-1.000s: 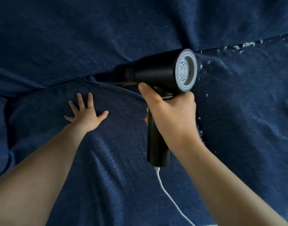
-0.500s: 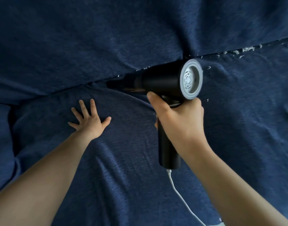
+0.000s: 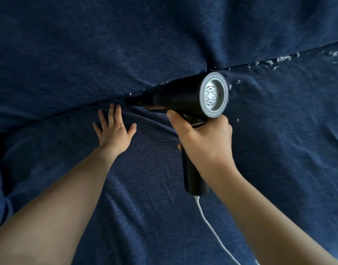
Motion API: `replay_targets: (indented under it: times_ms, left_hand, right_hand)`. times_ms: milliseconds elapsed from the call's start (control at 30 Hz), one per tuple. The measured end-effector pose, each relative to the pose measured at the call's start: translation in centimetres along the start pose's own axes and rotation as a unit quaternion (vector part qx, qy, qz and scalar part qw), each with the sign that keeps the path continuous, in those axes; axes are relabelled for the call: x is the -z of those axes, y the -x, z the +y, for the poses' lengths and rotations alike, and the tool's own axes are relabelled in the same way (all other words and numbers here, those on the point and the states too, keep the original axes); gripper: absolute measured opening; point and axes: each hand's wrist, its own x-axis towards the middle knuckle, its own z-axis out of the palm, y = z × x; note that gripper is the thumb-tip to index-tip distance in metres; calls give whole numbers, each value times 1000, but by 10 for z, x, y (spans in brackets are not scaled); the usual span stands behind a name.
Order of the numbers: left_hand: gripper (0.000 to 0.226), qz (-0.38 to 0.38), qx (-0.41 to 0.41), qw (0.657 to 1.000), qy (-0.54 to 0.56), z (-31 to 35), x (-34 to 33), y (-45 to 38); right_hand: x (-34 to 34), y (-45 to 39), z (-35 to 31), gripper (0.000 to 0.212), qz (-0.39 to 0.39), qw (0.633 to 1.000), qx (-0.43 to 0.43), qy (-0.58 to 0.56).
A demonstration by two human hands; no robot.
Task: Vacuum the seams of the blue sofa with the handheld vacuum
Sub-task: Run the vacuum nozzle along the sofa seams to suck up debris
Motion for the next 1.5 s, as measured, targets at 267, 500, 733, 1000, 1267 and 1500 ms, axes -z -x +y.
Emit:
replay_targets:
  times_ms: [267,500,733,1000,1267,1500]
  left_hand:
    - [82,2,-12,1000,-24,-6,-4,3]
    - [82,1,-9,1000,-29,-4,-5,2]
    - [83,21,-20,999,-19,-5,-1,2]
    - [80,15,-13,999,-34,0,5,3]
    - [69,-10,13,998,-57,22,14,-2]
    - [70,-12,32,998,-47,26,12,-1]
  right_hand:
    - [-1,-7,0,32,28,999,-25,-27]
    - [1,-8,2,32,23,1000,7,15]
    - [25,-24,9,34,-34,940,258,219]
    - [54,-48,11,33,-150,840,376,361]
    - [48,-59,31,32,-110,817,432,367]
    - [60,-66,36,25,-92,816,445,357]
